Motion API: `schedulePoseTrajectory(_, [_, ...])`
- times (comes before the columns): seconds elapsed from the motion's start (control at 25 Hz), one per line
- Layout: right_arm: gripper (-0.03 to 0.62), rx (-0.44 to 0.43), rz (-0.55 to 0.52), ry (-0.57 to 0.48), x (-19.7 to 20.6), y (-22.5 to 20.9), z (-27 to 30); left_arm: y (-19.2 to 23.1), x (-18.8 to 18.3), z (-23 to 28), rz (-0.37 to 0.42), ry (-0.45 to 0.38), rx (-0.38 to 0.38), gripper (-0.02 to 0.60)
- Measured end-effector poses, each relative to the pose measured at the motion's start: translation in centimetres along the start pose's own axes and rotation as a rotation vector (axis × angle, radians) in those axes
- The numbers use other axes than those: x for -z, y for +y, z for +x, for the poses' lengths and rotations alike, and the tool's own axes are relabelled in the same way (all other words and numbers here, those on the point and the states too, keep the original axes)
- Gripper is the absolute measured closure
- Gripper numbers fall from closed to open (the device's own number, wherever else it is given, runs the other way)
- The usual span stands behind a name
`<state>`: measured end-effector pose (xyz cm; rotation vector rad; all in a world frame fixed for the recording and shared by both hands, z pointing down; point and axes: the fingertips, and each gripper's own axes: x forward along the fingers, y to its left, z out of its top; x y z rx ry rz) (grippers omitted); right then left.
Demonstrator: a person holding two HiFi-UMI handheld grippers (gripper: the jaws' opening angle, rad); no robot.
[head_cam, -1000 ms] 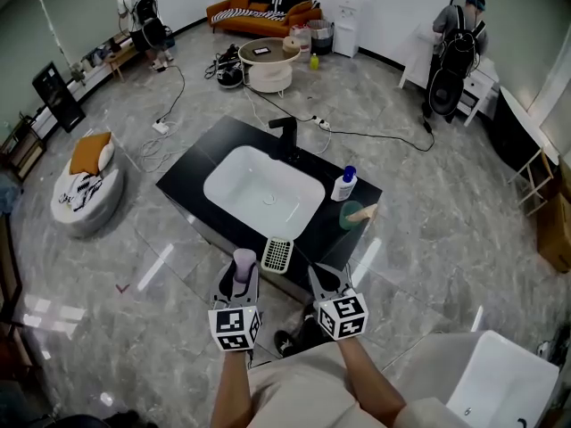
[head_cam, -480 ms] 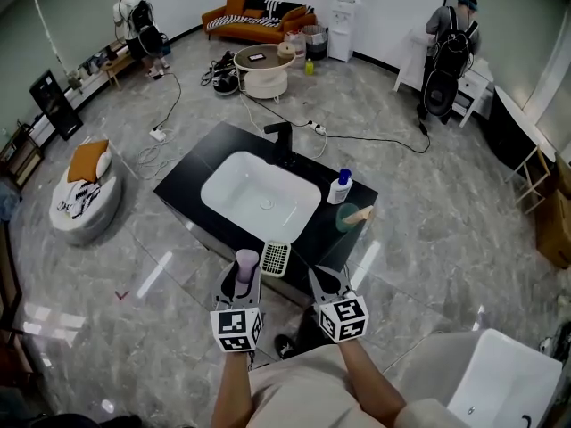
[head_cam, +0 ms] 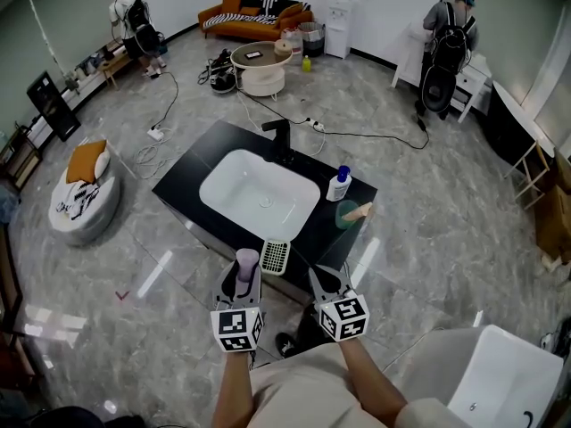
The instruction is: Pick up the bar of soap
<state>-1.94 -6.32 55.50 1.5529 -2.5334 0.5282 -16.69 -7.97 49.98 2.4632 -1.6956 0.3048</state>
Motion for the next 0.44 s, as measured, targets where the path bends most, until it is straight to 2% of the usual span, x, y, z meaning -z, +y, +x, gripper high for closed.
schedulePoseTrajectory(0.24, [0.589,0.045,0.019,-0.004,0.0,-1.4,-0.4,0.4,-0.2,-0.2,-0.003,-0.009,-0.007,0.400])
schedulePoseTrajectory(0.44, [0.589,0.042,0.019,0.003,0.2,-1.3,-0.4,0.5,-0.1,-0.4,-0.004,-0.007,-0.008,0.402])
